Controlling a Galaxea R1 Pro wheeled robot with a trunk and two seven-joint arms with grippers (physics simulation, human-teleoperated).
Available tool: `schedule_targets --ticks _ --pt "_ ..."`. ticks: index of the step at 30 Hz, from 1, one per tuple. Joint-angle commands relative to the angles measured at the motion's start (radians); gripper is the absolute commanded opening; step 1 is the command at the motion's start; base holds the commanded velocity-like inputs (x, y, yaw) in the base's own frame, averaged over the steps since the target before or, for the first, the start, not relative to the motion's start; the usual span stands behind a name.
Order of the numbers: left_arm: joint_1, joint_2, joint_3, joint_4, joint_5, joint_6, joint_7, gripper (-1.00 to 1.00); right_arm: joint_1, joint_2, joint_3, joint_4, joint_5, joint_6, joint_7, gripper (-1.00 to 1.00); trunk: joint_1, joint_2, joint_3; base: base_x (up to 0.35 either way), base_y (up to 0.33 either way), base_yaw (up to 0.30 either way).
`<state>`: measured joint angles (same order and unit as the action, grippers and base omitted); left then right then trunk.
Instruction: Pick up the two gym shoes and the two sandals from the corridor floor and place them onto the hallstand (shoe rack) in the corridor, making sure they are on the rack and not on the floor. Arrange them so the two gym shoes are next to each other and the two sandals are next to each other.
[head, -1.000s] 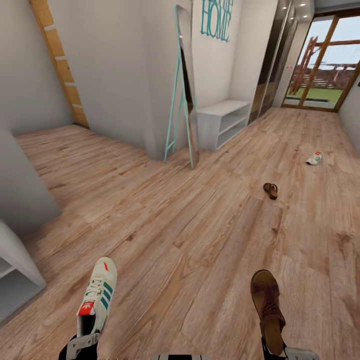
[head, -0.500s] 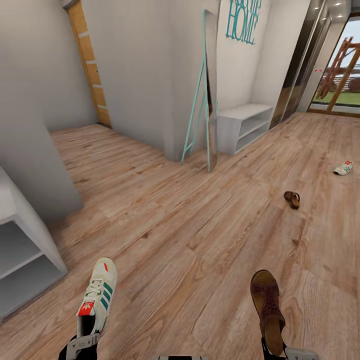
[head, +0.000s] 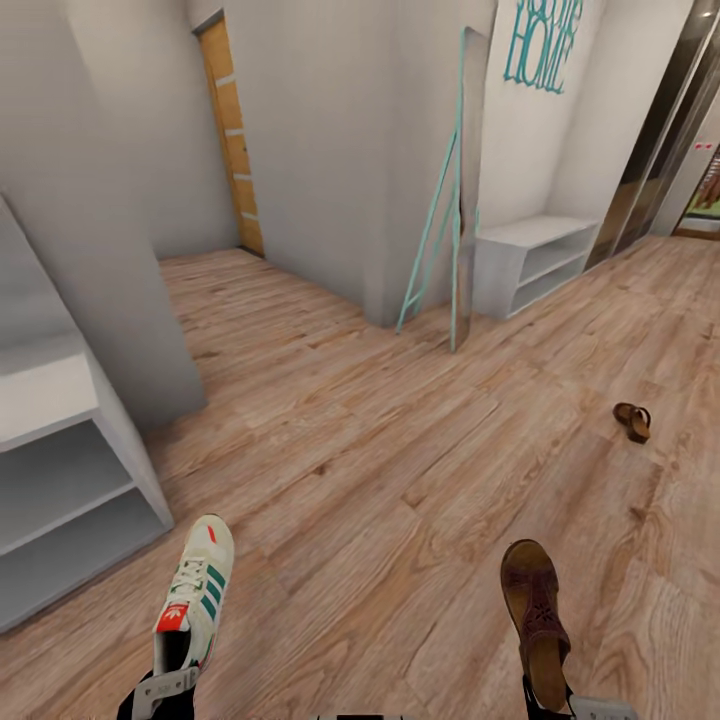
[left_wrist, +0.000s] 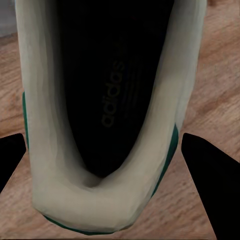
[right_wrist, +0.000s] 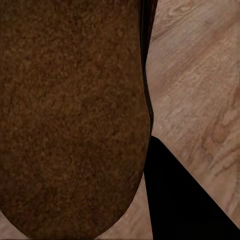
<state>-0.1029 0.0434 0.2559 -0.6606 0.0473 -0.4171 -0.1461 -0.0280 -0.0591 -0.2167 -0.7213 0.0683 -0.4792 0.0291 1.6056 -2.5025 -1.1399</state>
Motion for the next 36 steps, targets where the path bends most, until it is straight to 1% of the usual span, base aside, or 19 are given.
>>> schedule_targets --ticks 1,26,36 --pt "-0.001 0.000 0.003 0.001 0.005 -0.002 -0.010 -1.00 -0.001 0.001 -0.004 0.000 0.004 -0.002 0.005 -1.00 0.000 0.000 0.000 0.000 0.000 0.241" --pt "-0.001 0.000 0.003 0.001 0.005 -0.002 -0.010 -1.00 0.000 0.001 -0.004 0.000 0.004 -0.002 0.005 -1.00 0.000 0.000 0.021 -0.001 0.000 0.241" --pt "-0.001 0.000 0.003 -0.001 0.005 -0.002 -0.010 -1.00 -0.001 0.001 -0.004 0.000 0.004 -0.002 0.005 -1.00 0.000 0.000 0.030 -0.086 -0.056 0.241"
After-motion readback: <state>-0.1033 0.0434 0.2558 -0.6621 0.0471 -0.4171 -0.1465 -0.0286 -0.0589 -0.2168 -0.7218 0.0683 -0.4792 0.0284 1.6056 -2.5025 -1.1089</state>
